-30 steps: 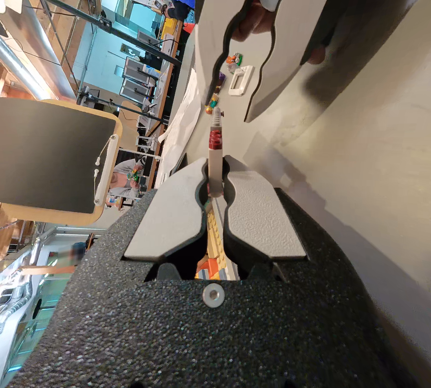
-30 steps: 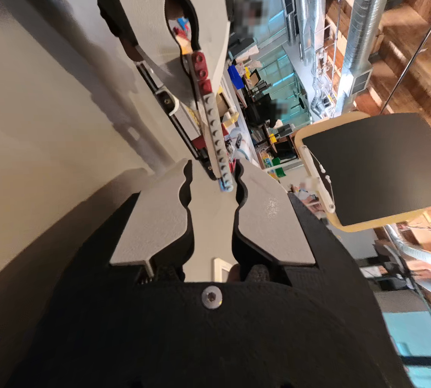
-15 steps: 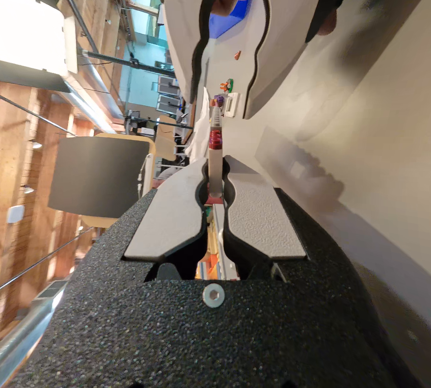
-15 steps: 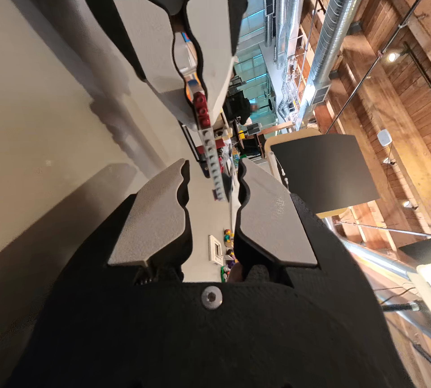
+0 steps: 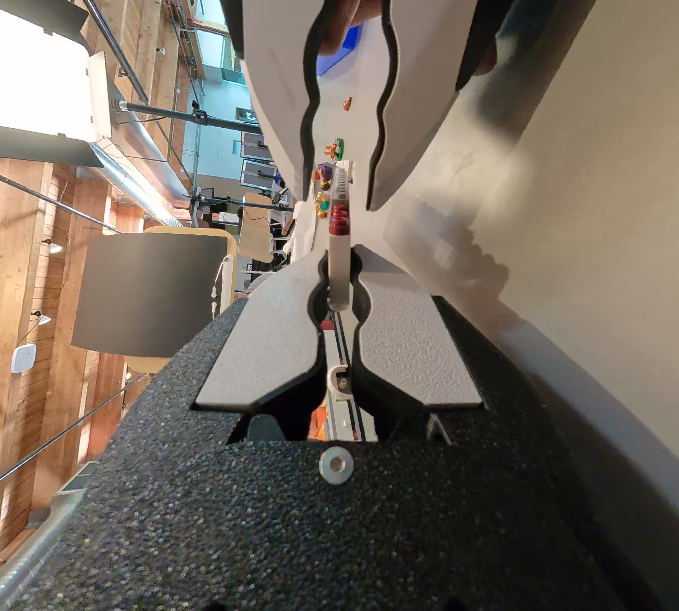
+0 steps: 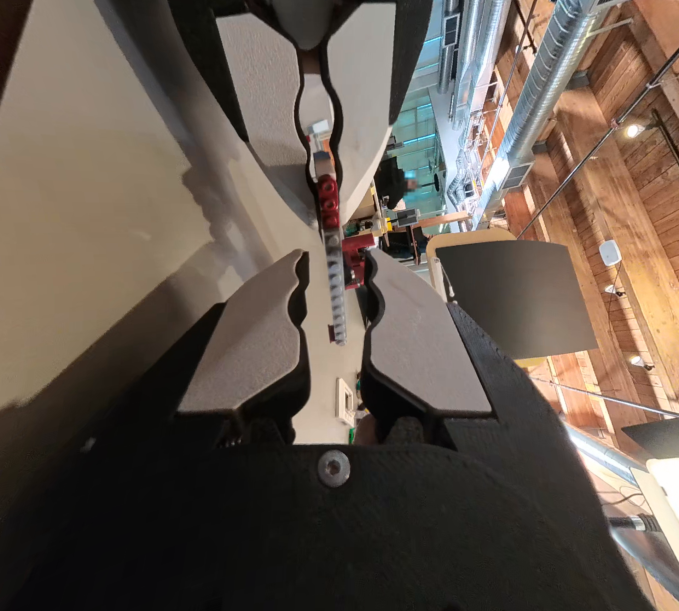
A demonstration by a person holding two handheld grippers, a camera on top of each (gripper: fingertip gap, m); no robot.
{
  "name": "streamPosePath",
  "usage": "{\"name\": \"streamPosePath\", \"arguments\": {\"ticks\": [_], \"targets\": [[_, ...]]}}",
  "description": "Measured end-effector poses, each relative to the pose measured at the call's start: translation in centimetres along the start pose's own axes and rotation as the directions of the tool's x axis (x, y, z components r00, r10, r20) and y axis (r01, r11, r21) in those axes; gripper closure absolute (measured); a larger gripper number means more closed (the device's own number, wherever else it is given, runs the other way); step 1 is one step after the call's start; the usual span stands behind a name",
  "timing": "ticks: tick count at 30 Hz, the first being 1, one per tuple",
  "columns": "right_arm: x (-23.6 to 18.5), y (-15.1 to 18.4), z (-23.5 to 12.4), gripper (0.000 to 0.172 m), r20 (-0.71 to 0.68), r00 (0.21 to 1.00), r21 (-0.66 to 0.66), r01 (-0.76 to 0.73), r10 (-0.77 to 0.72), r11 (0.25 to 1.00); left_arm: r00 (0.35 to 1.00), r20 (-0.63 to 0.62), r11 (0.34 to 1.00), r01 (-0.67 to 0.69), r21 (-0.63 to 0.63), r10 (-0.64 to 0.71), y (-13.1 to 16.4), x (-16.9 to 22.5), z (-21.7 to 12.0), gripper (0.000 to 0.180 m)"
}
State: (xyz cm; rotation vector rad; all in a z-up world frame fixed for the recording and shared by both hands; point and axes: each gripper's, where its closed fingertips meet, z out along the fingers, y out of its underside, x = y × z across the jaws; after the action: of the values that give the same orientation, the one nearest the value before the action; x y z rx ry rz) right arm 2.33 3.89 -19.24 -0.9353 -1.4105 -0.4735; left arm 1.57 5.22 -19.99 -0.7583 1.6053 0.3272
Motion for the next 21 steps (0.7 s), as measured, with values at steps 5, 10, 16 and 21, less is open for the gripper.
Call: {"name": "streamPosePath", "arguments": {"ticks": [5,10,16,21], "targets": [[0.27,-0.15,0.07,0.154,-0.02,1.0,0.014,0.021,-0.021,1.0,0.999,-0.019,1.0,0.029,0.006,-0.029,-0.01,0.12,0.14,0.172],[-0.1,-0.22,0.28,0.158,0.0,0.999,0.025,0.033,-0.033,0.999,0.998,-0.038,0.999,0.053,-0.012,-0.054,0.31,0.27,0.47,0.172],[-0.37,-0.56,0.42,0.162,0.01,0.998,0.044,0.054,-0.054,0.998,0.997,-0.04,0.998,0.059,-0.022,-0.06,0.45,0.32,0.58,0.172],[-0.2,-0.71,0.2,0.163,0.005,0.998,0.047,0.069,-0.069,0.997,0.996,-0.035,0.997,0.076,-0.005,-0.076,0.34,0.09,0.44,0.172]]}}
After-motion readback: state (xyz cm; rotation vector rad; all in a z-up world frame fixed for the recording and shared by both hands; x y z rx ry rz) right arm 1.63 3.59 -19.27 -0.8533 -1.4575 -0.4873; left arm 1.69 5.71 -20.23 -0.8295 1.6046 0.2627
